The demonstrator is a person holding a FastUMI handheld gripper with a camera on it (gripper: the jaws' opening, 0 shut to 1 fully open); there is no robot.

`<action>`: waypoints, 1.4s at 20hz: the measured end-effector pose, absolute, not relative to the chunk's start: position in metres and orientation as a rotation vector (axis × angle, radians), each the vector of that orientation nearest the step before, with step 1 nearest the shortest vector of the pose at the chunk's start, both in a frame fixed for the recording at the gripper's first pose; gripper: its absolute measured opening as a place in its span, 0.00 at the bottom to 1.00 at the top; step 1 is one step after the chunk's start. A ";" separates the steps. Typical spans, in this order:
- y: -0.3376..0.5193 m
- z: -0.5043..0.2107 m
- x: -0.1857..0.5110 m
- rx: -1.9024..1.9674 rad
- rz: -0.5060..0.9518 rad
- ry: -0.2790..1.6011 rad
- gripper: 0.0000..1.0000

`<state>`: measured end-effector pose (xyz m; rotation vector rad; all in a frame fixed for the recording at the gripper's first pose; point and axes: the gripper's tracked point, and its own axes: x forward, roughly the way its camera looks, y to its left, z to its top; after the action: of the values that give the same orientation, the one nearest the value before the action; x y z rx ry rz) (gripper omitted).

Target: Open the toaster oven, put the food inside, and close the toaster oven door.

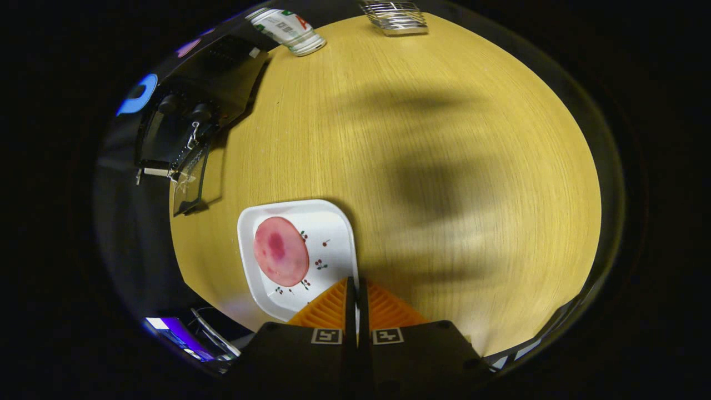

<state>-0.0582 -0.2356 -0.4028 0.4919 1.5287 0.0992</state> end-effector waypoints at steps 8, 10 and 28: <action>-0.207 -0.387 -0.092 0.929 -0.034 1.381 0.05; -0.202 -0.377 -0.102 1.014 -0.066 1.332 0.05; -0.068 -0.271 -0.127 1.249 -0.150 0.998 0.05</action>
<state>-0.1265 -0.0678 -0.2710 1.2494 0.9983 -0.1500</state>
